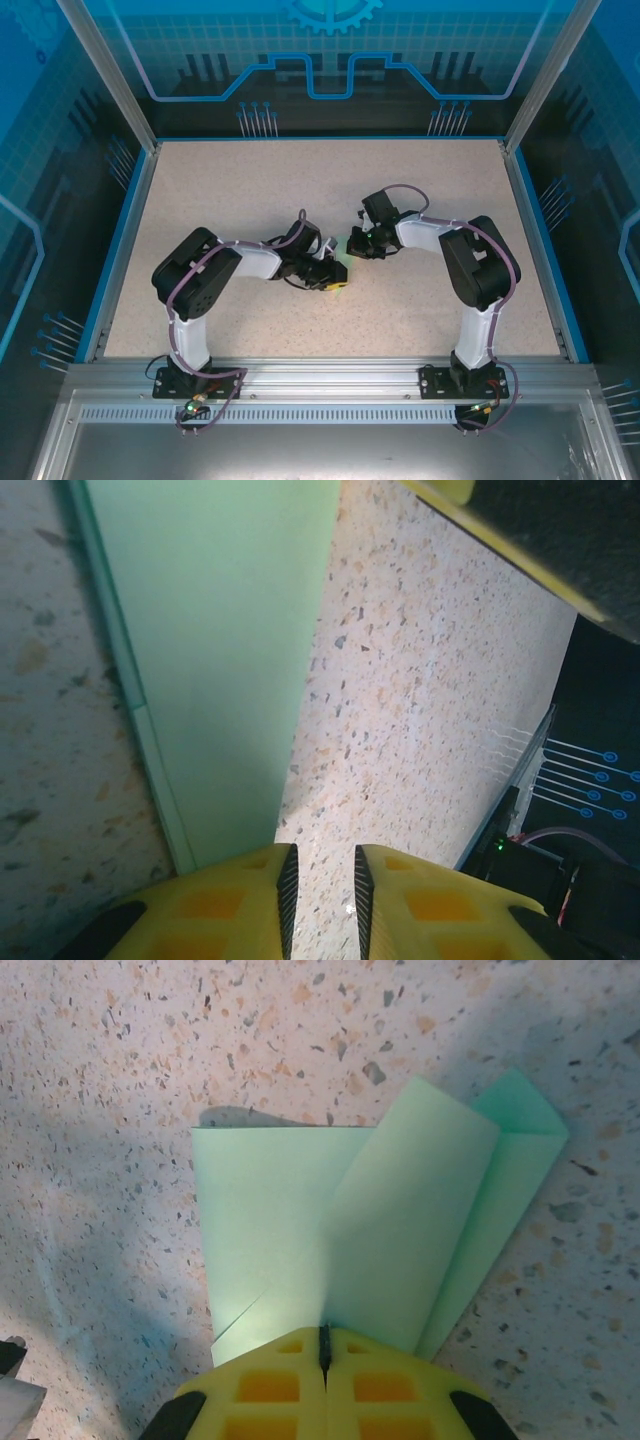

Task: Fold a paper plane with a square sheet of paper (fold left side to right side)
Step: Fold the wing for the fifth time at the center of the table.

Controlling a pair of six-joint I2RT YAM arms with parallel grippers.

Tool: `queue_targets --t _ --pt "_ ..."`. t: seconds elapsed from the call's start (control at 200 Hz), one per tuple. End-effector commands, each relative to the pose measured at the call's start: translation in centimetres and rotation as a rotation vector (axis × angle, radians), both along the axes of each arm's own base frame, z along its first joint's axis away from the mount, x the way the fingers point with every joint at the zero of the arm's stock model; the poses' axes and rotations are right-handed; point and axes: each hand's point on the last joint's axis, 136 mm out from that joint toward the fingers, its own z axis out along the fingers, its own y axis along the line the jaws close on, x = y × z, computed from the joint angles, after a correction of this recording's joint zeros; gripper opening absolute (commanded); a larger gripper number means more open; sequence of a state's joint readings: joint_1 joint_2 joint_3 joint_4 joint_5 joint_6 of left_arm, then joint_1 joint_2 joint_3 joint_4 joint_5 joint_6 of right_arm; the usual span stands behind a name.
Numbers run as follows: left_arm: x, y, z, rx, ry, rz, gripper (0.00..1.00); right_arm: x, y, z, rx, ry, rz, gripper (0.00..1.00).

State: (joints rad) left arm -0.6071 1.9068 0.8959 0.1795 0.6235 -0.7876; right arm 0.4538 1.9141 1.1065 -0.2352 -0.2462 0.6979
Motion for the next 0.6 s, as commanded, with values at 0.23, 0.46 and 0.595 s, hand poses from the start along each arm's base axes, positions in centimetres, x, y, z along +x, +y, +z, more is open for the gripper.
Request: queue_targets --t 0.23,0.46,0.595 --pt "-2.2 2.1 -4.0 0.133 0.119 0.046 0.16 -0.9 0.0 2.6 0.018 -0.091 0.058 0.03" --pt "-2.3 2.0 -4.2 0.127 0.123 0.047 0.12 -2.2 1.1 4.4 0.133 -0.136 0.104 0.02" --pt "-2.3 2.1 -4.3 0.129 0.126 0.047 0.12 -3.1 2.0 3.6 0.153 -0.106 0.136 0.02"
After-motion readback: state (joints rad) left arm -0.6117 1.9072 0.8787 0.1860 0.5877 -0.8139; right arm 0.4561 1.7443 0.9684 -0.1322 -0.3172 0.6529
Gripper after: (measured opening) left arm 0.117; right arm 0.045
